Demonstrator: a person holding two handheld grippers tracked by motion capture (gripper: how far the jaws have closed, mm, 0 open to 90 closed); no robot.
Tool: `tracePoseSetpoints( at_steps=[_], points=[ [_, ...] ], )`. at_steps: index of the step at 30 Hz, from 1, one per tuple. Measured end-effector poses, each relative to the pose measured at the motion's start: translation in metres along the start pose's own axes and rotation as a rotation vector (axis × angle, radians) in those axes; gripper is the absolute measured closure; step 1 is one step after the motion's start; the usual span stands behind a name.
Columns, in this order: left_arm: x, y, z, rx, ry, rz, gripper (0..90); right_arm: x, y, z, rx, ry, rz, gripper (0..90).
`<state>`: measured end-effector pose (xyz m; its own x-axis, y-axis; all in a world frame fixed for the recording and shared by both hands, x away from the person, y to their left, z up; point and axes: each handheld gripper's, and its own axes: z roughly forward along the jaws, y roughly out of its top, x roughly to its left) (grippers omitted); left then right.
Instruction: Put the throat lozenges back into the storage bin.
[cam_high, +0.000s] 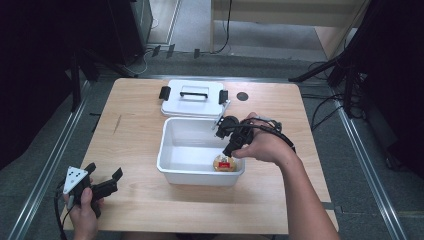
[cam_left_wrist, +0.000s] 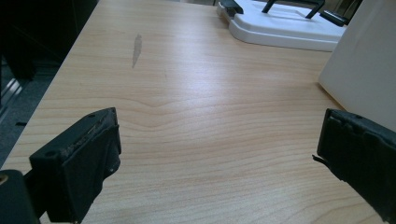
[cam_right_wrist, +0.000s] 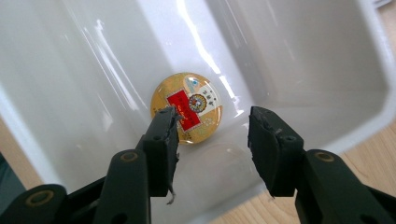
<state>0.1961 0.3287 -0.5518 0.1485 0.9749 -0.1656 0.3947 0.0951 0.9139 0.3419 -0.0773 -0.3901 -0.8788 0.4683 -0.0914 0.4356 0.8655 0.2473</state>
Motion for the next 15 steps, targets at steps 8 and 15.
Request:
tracePoseSetpoints(
  at_steps=[8, 15],
  points=[
    [0.0, 0.0, 0.0, -0.001, 0.001, 0.003, 0.0, -0.01, -0.019, -0.026, -0.062, -0.002, 0.059, 54.6],
    [0.0, 0.0, 0.0, 0.001, 0.002, 0.005, 0.0, -0.019, -0.041, -0.036, -0.057, -0.02, 0.093, 53.9]
  ],
)
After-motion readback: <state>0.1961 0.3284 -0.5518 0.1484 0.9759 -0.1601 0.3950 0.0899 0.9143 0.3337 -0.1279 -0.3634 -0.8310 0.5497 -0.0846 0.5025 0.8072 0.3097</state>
